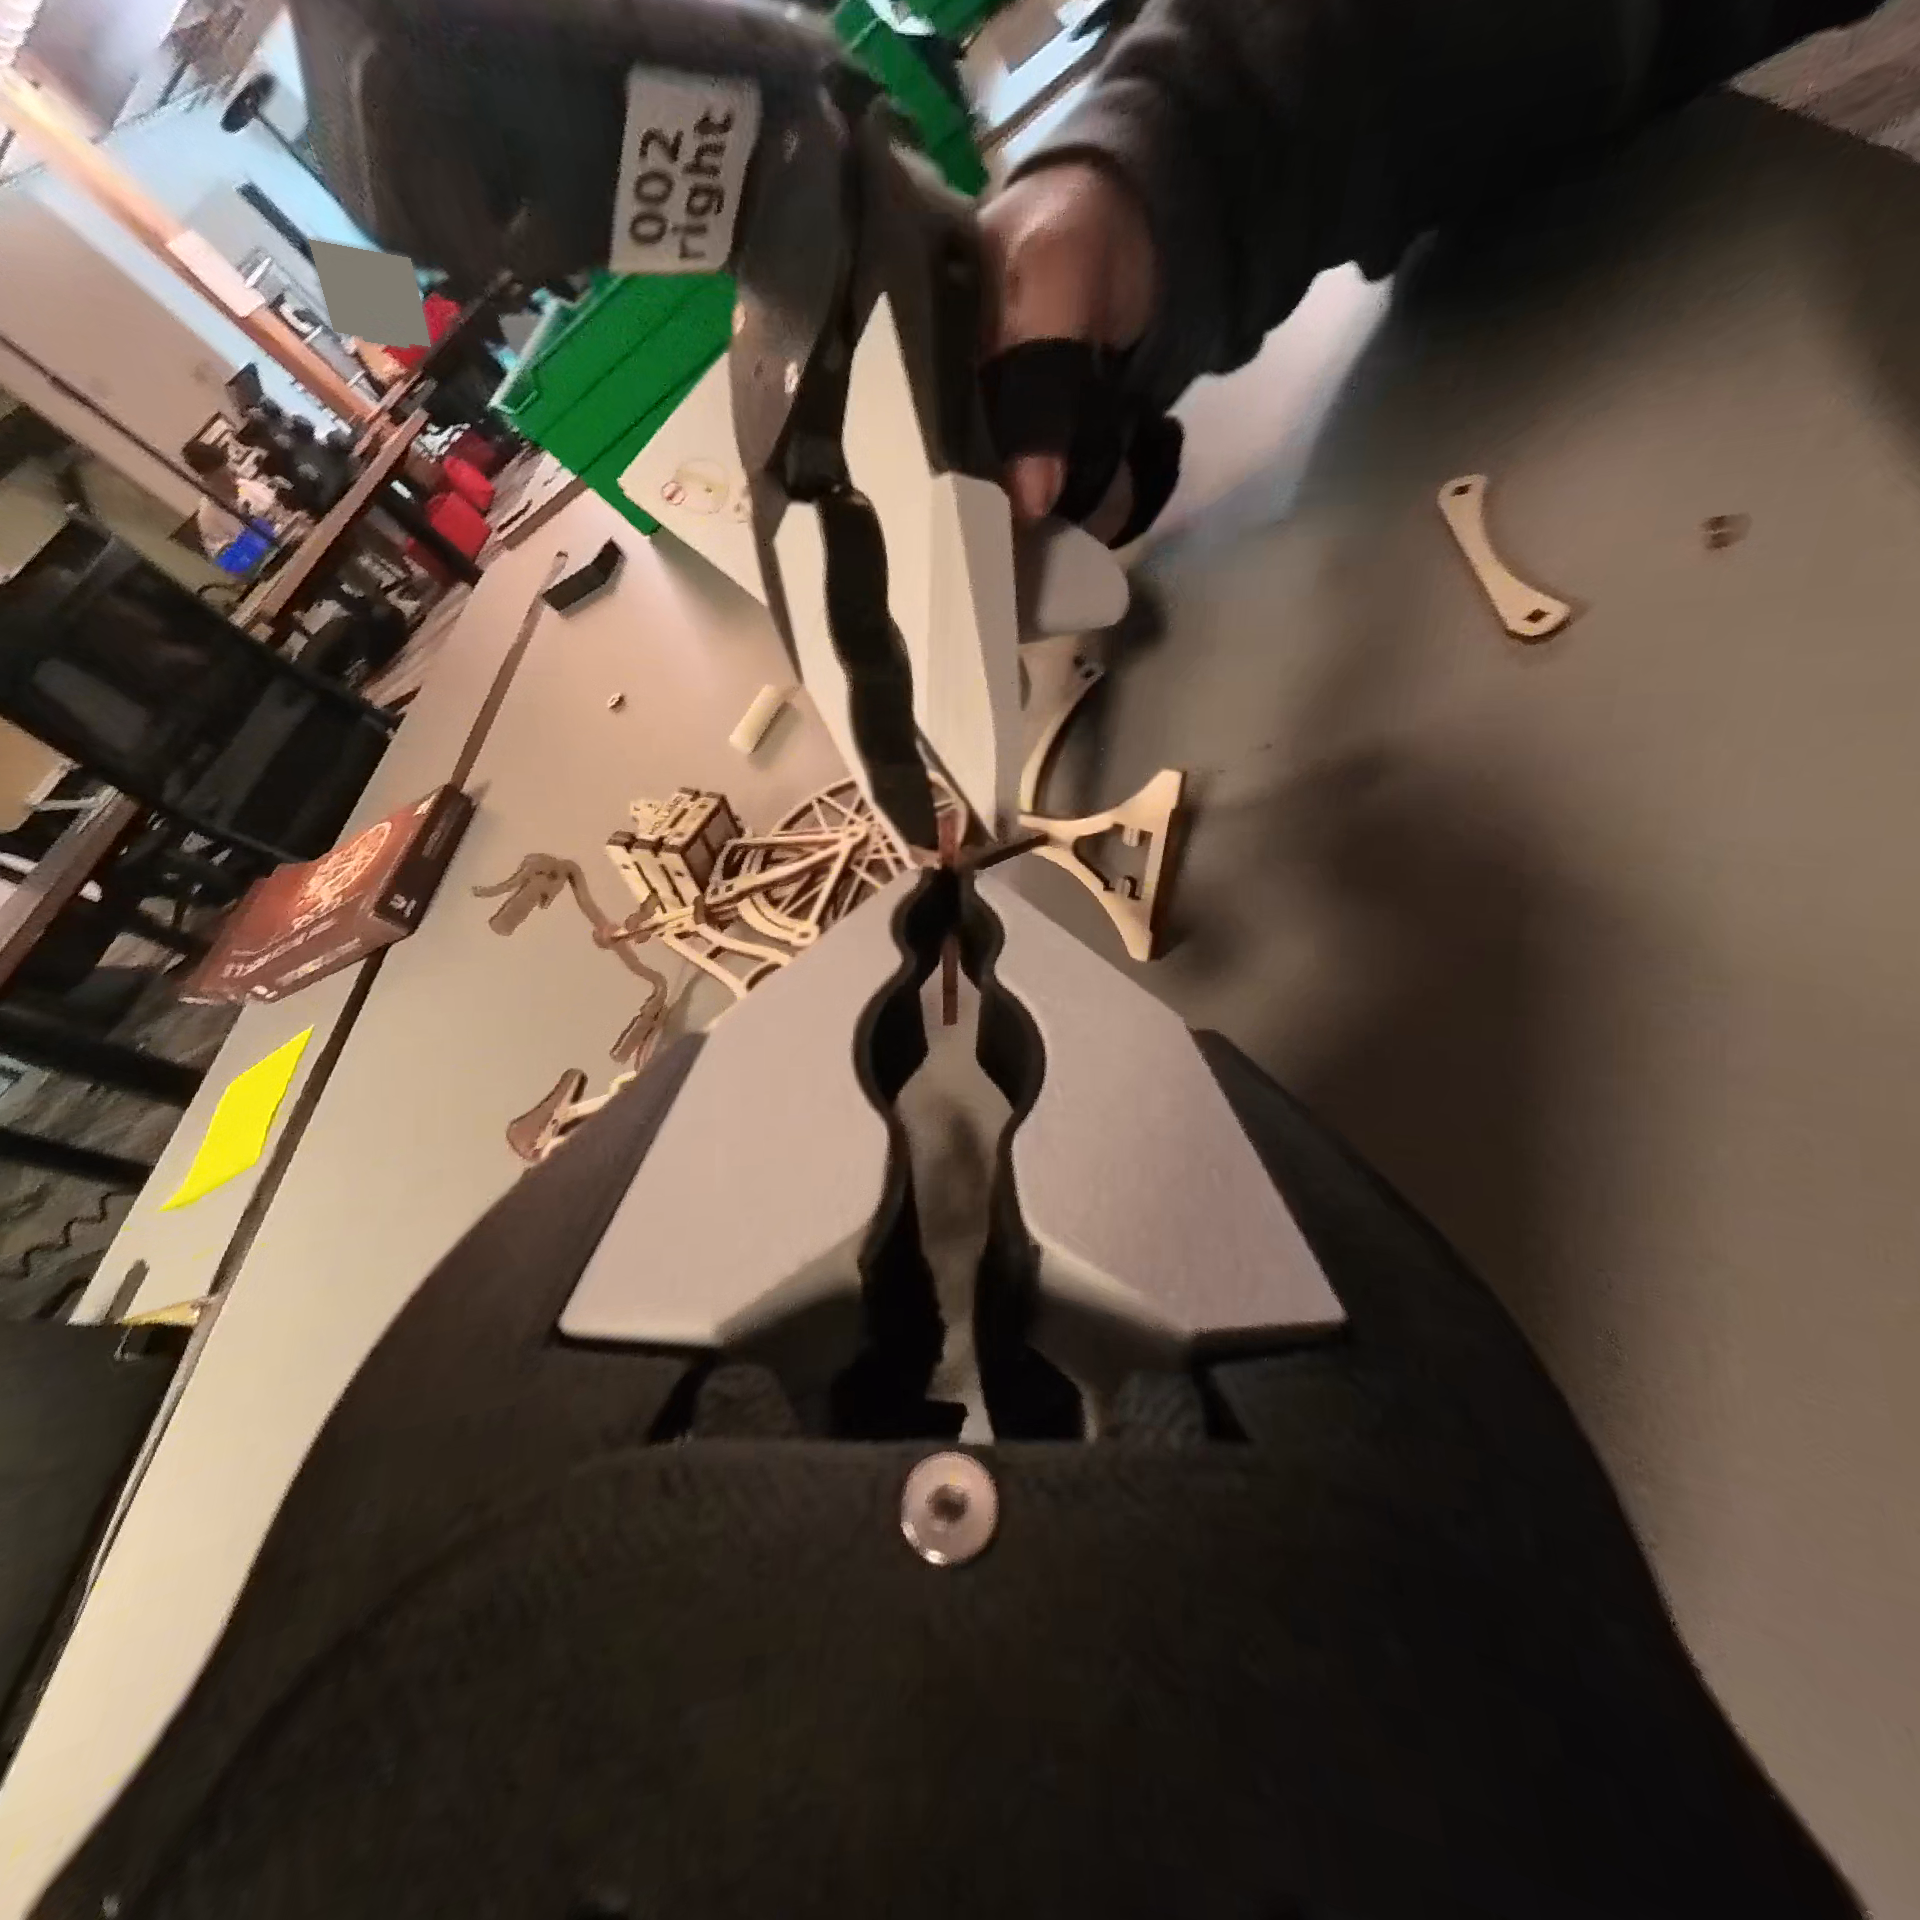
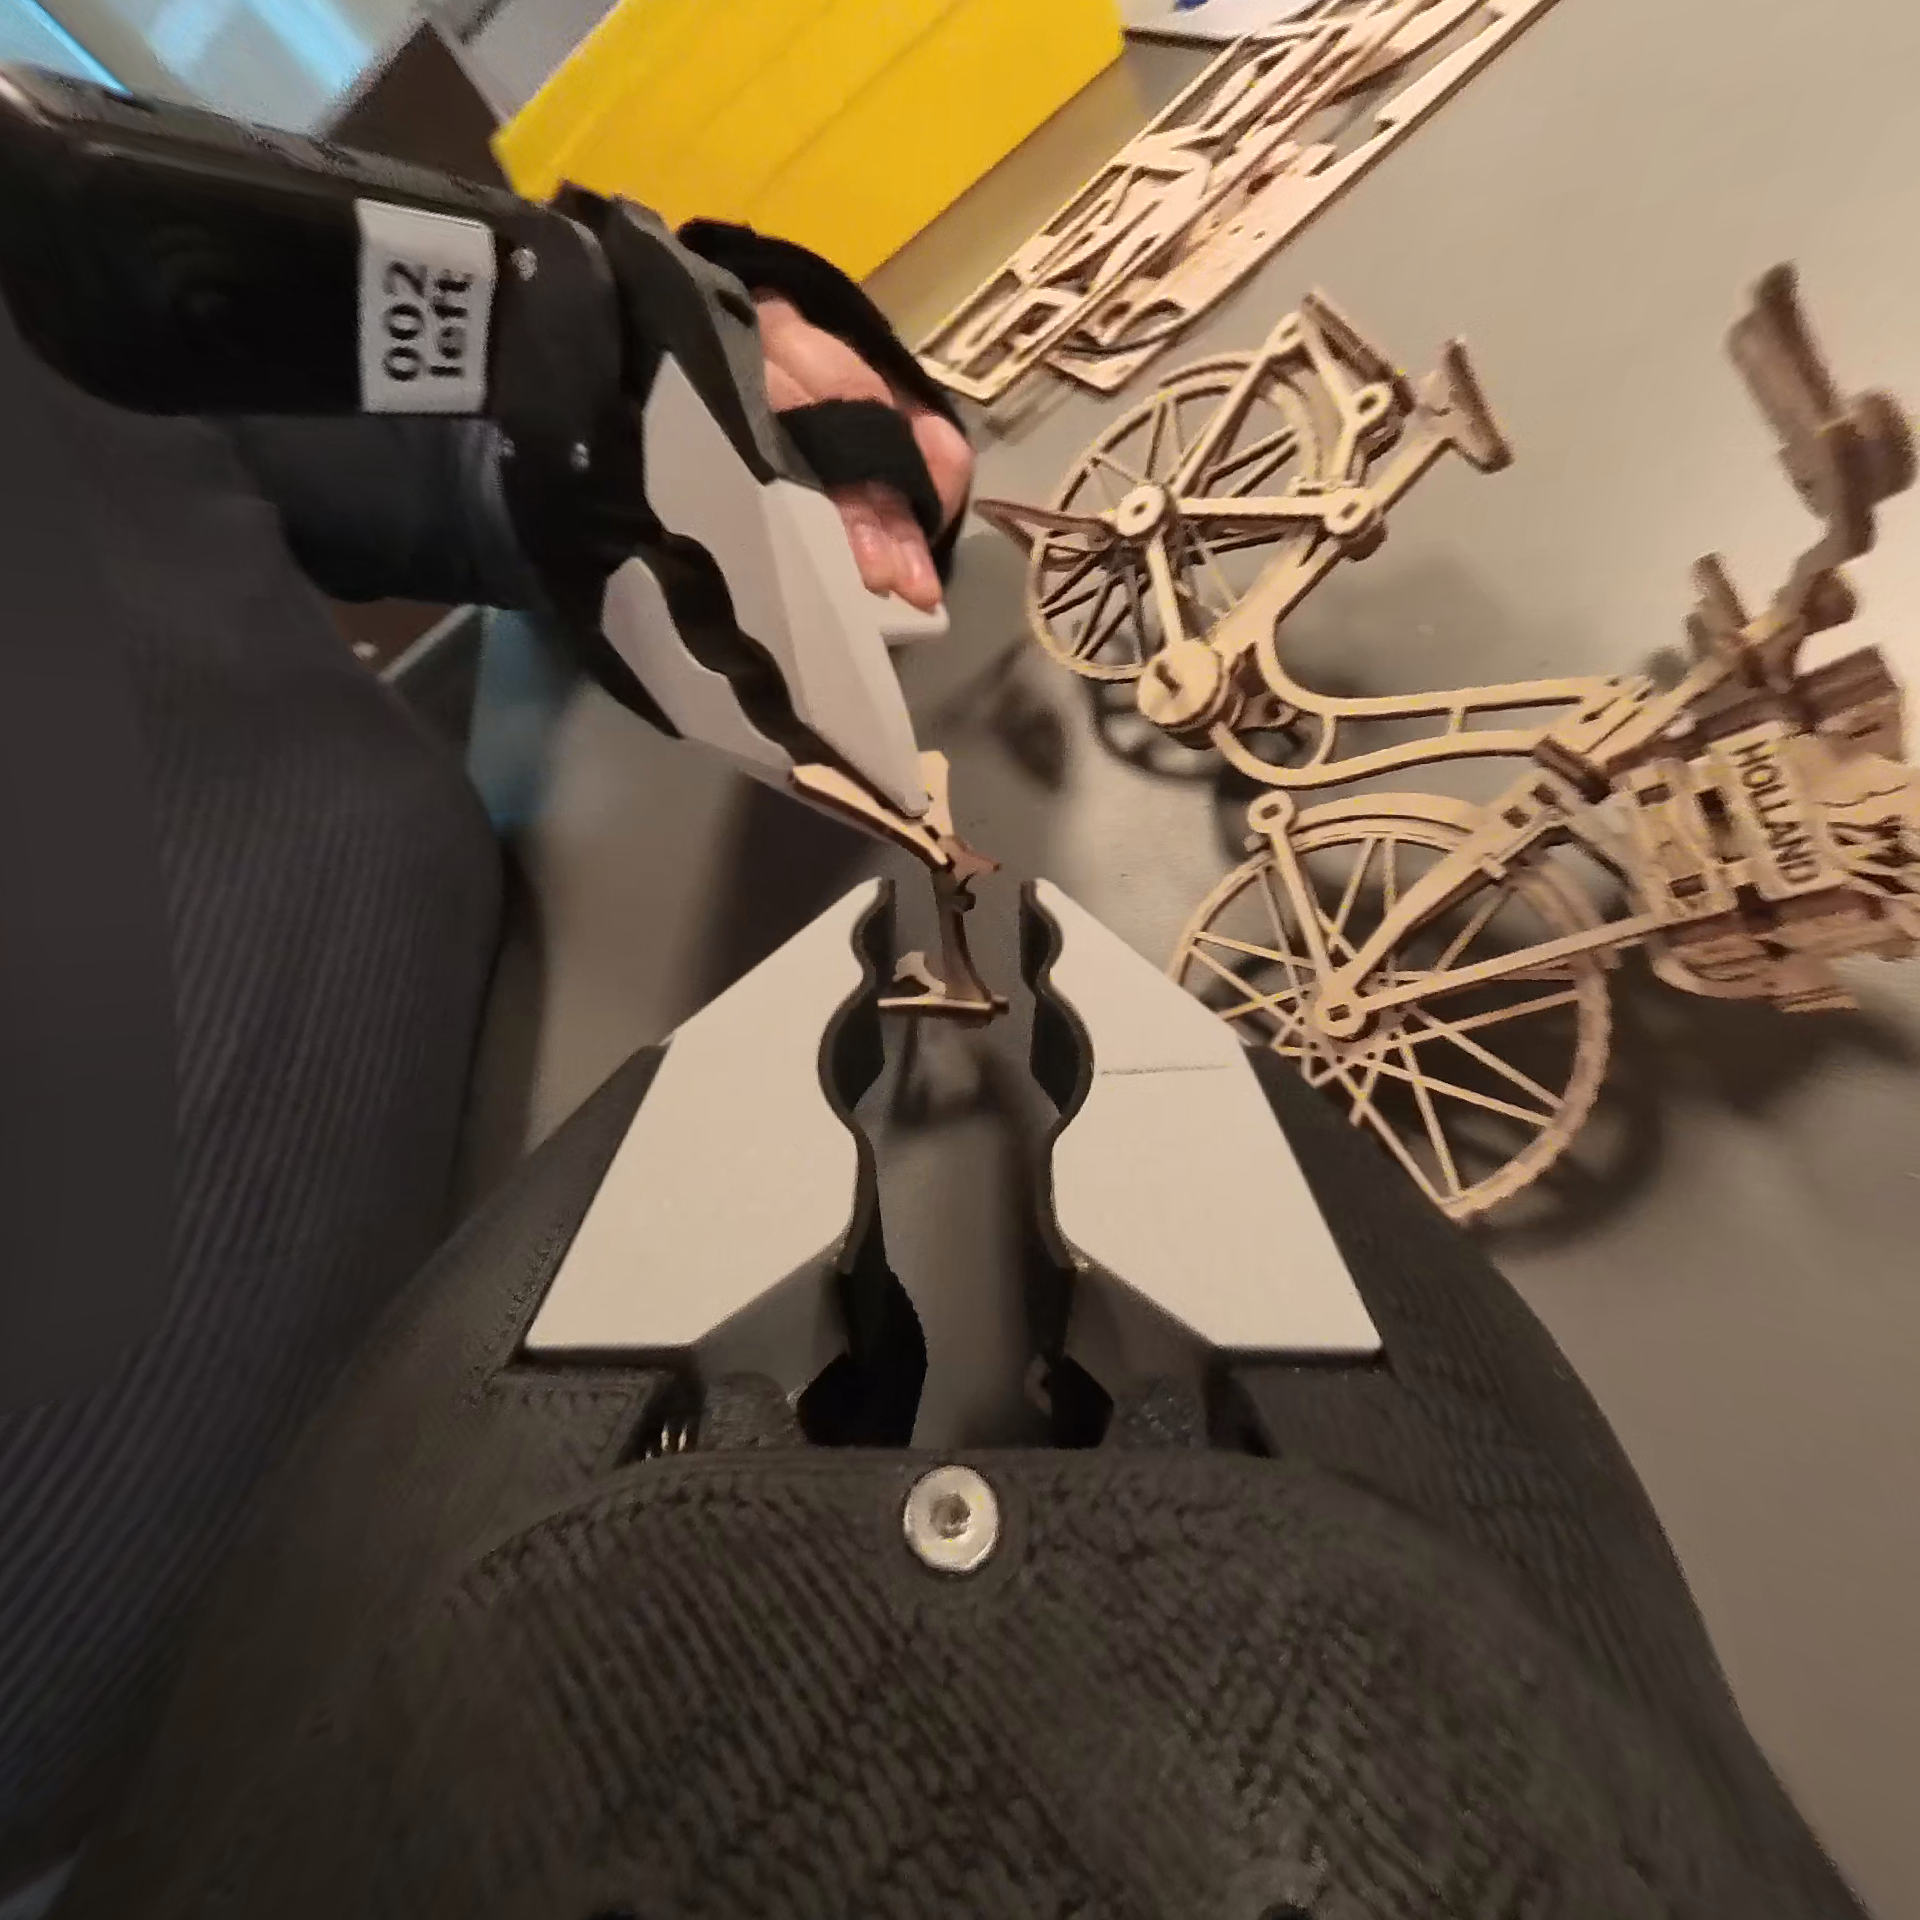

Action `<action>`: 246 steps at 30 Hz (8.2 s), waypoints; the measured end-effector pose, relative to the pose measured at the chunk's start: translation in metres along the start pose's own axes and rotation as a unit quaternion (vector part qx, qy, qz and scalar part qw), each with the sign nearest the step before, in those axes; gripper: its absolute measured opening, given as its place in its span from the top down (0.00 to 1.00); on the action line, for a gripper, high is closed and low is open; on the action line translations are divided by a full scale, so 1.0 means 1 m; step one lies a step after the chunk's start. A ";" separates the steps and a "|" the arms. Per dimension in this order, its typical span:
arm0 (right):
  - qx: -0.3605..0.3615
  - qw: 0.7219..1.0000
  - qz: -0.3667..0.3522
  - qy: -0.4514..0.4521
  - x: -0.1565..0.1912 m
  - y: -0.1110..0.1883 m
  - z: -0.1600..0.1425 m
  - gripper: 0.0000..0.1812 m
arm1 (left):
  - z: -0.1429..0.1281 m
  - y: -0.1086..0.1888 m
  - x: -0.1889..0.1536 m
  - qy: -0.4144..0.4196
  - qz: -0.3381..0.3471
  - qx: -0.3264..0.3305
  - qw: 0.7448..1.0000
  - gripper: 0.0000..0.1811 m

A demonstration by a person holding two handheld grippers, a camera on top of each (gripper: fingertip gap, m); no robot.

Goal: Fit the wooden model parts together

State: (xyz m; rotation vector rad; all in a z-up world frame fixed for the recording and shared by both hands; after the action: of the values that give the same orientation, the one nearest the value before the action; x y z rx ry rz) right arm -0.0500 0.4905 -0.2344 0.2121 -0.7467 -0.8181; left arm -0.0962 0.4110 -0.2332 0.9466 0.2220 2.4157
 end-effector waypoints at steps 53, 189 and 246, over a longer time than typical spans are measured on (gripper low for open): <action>-0.008 0.902 -0.357 0.243 0.008 -0.033 0.000 0.99 | -0.002 0.006 -0.003 -0.157 0.091 0.061 0.981 0.99; 0.018 0.860 -0.450 0.238 -0.004 -0.037 0.001 0.99 | -0.015 -0.006 -0.002 -0.184 0.138 0.152 0.961 1.00; -0.030 0.810 -0.501 0.303 0.016 -0.035 0.014 0.99 | 0.004 0.005 0.004 -0.224 0.181 0.088 0.954 1.00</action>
State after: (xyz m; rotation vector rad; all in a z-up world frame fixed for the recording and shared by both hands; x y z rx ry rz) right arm -0.0729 0.4573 -0.2311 0.8140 0.0730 -1.6618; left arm -0.0984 0.4085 -0.2266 1.7140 0.1018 2.4387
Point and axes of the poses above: each gripper's, where its closed fingertips meet, y back along the fingers, z out of its top, x = y × z across the jaws, the point moved 5 cm from there along y, back along the fingers, and after that the axes turned 5 degrees about -y, right-handed, at the moved point
